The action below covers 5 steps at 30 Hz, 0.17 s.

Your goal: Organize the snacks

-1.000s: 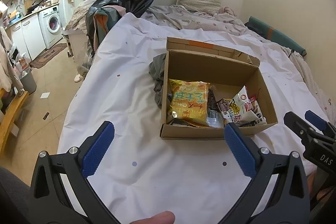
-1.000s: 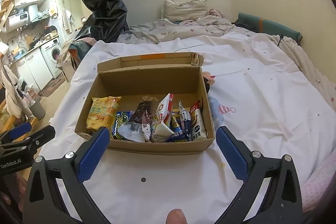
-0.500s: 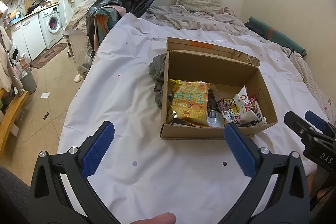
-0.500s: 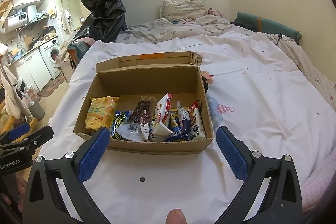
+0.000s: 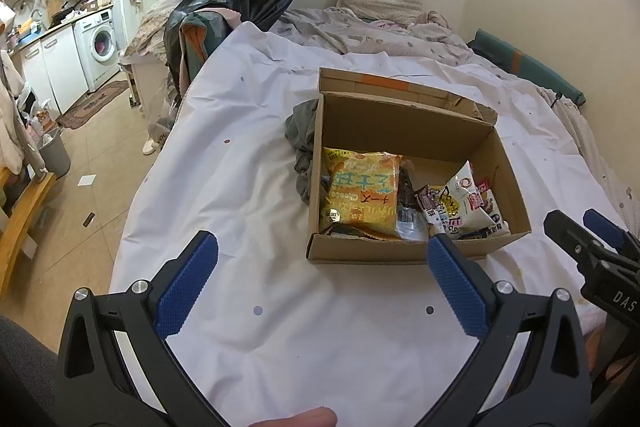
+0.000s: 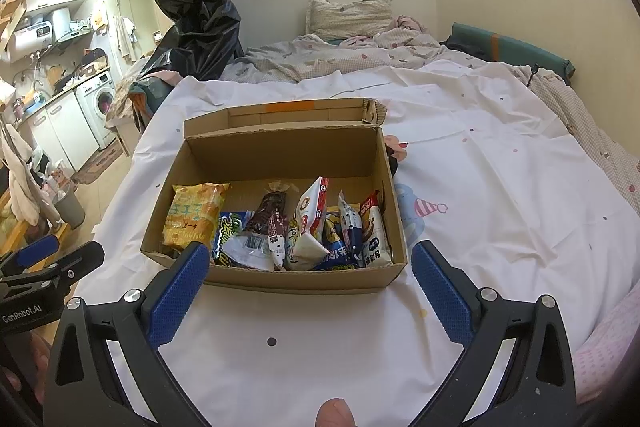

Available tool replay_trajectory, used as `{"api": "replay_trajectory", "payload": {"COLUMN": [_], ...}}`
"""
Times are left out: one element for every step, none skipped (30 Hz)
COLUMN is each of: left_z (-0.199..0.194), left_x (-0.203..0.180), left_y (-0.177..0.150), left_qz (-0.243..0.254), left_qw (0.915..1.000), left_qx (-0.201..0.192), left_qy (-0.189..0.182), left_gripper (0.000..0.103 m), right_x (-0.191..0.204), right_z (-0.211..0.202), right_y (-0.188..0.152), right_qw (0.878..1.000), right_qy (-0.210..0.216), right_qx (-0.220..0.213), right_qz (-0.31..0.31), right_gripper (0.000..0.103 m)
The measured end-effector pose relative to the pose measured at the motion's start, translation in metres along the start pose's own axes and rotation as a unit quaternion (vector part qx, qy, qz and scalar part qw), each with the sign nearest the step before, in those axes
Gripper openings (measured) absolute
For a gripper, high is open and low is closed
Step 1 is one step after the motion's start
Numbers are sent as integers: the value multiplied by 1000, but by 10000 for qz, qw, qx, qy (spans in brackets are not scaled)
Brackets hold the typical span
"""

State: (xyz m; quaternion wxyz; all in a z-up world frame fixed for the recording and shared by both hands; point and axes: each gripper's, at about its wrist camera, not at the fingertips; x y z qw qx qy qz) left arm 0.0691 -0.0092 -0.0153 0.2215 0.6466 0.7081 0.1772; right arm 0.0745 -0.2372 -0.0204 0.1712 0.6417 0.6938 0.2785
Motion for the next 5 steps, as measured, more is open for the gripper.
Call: {"api": "replay_trajectory", "payload": {"left_z": [0, 0, 0, 0, 0], "left_x": [0, 0, 0, 0, 0], "left_y": [0, 0, 0, 0, 0], "left_qz": [2, 1, 5, 9, 12], "left_qw": [10000, 10000, 10000, 10000, 10000], "left_qx": [4, -13, -35, -60, -66], "left_qy": [5, 8, -4, -6, 22], "left_gripper": [103, 103, 103, 103, 103], "right_x": [0, 0, 0, 1, 1], "right_z": [0, 0, 0, -1, 0], "right_y": [0, 0, 0, 0, 0], "right_qw": [10000, 10000, 10000, 10000, 10000], "right_qy": [2, 1, -1, 13, 35], "right_qx": [3, -3, -9, -14, -7], "right_qz": [-3, -8, -8, -13, -11], "right_gripper": [103, 103, 103, 103, 103]}}
Point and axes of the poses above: each gripper's, at about its wrist camera, not at the fingertips, and z roughly the way its jaws point, x to its left, y to its top, and after that the axes turned 15 degrees about x, right-handed
